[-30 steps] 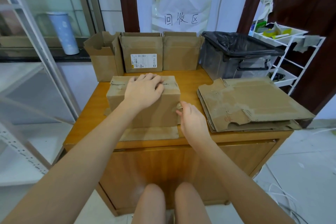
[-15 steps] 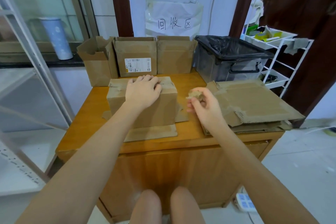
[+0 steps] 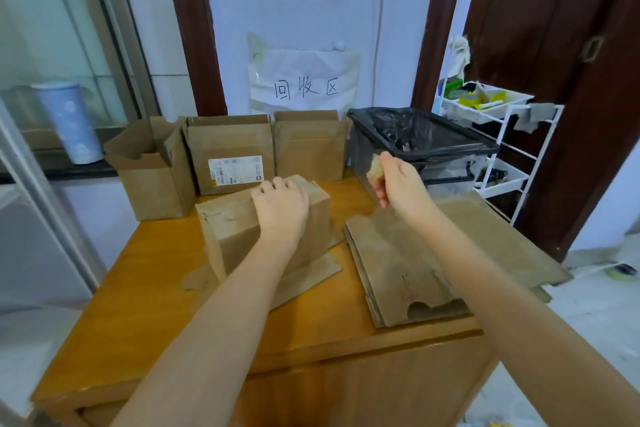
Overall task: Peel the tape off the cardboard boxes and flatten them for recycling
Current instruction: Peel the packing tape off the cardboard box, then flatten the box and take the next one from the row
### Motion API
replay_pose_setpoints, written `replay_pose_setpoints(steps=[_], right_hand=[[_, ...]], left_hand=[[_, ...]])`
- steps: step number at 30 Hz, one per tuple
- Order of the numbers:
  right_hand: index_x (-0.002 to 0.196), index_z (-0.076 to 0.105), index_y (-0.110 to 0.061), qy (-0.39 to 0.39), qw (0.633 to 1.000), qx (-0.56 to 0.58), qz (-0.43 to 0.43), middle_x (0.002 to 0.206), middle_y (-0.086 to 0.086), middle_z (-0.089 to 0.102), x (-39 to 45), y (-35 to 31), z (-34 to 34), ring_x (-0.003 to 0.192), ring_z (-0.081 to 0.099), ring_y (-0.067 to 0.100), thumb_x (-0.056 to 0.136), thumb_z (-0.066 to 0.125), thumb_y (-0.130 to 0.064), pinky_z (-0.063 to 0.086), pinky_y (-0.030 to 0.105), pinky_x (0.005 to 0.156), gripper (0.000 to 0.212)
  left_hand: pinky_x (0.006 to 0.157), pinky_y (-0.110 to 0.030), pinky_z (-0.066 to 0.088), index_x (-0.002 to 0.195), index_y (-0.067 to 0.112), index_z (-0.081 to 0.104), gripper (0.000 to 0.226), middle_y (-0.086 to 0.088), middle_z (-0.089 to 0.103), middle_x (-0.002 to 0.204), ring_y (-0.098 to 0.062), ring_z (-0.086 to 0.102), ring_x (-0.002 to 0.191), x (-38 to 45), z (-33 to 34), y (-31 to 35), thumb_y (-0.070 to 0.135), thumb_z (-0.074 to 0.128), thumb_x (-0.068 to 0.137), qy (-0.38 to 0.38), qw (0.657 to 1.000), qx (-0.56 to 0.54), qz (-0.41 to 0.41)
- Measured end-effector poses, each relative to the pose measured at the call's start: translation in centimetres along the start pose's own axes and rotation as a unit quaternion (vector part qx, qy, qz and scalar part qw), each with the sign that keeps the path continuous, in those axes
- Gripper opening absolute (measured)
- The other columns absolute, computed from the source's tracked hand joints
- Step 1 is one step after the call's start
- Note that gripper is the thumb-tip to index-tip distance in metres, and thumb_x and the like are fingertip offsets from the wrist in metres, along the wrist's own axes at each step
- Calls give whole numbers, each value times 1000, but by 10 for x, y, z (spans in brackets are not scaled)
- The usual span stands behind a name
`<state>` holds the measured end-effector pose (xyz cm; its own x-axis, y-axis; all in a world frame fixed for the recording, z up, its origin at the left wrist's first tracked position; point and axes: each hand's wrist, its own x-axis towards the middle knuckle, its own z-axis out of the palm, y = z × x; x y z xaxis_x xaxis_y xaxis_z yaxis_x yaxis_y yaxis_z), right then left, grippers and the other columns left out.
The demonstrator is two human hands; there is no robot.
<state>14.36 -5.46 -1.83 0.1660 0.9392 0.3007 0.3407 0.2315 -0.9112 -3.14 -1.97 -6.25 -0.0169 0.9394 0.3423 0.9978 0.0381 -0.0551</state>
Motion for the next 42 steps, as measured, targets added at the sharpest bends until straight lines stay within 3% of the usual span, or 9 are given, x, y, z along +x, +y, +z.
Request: replay_pose_setpoints(steps=[3, 5, 10, 14, 17, 21, 28, 37, 42], right_hand=[[96, 55, -9, -3, 999, -36, -31, 66, 1, 54, 27, 4, -12, 52, 49, 10, 102, 39, -30, 43, 16, 48, 27], [110, 45, -10, 18, 999, -9, -39, 73, 4, 61, 43, 7, -18, 57, 55, 10, 98, 50, -28, 48, 15, 52, 22], [92, 57, -12, 87, 995, 15, -56, 78, 5, 67, 93, 11, -37, 66, 65, 13, 89, 66, -29, 56, 22, 65, 19], [94, 64, -10, 151, 988, 18, -38, 81, 7, 66, 139, 24, -56, 71, 65, 17, 88, 69, -28, 59, 34, 75, 20], [95, 66, -12, 199, 976, -79, -30, 80, 1, 62, 166, 38, -69, 79, 62, 19, 86, 68, -36, 55, 44, 83, 26], [105, 63, -14, 189, 950, -247, 15, 92, 0, 64, 186, 50, -76, 92, 60, 21, 86, 66, -43, 49, 37, 82, 35], [89, 70, -13, 154, 939, -305, 38, 102, 11, 69, 208, 59, -64, 99, 63, 29, 86, 69, -20, 52, 39, 86, 9], [92, 73, -7, 148, 938, -298, 94, 104, 15, 69, 216, 64, -67, 101, 63, 31, 82, 64, -2, 52, 35, 84, 15], [92, 74, -5, 151, 944, -286, 70, 102, 15, 70, 213, 59, -68, 99, 63, 31, 84, 56, -3, 53, 40, 87, 20]], left_hand=[[87, -47, 44, 127, -2, 44, 43, -23, 54, 116, -40, 53, 104, 14, 1, 14, 21, 20, 100, -8, 1000, 27, -1], [83, -49, 47, 124, -4, 41, 43, -27, 57, 112, -42, 56, 99, 22, 0, 23, 25, 18, 101, -12, 999, 52, -8], [73, -52, 50, 115, -4, 42, 44, -32, 60, 107, -49, 61, 95, 37, -4, 41, 28, 15, 103, -58, 988, 143, -21], [70, -51, 55, 121, -3, 44, 36, -32, 57, 113, -50, 60, 98, 55, -10, 52, 20, 24, 100, -97, 969, 226, 0], [53, -49, 53, 138, -2, 34, 49, -35, 55, 117, -52, 60, 97, 81, -3, 61, 13, 40, 92, -150, 961, 233, 1], [36, -50, 44, 147, 3, 29, 59, -39, 51, 121, -58, 55, 92, 104, 2, 73, 14, 44, 90, -199, 956, 213, -26], [55, -43, 54, 134, -2, 41, 47, -40, 55, 108, -54, 62, 88, 91, 6, 75, 10, 24, 92, -140, 957, 251, 24], [62, -44, 55, 114, -6, 44, 34, -43, 53, 104, -55, 60, 89, 87, 6, 75, 12, 26, 92, -98, 969, 227, 8], [60, -42, 55, 109, -4, 46, 34, -41, 55, 103, -53, 62, 88, 82, 6, 74, 13, 22, 94, -87, 966, 243, -1]])
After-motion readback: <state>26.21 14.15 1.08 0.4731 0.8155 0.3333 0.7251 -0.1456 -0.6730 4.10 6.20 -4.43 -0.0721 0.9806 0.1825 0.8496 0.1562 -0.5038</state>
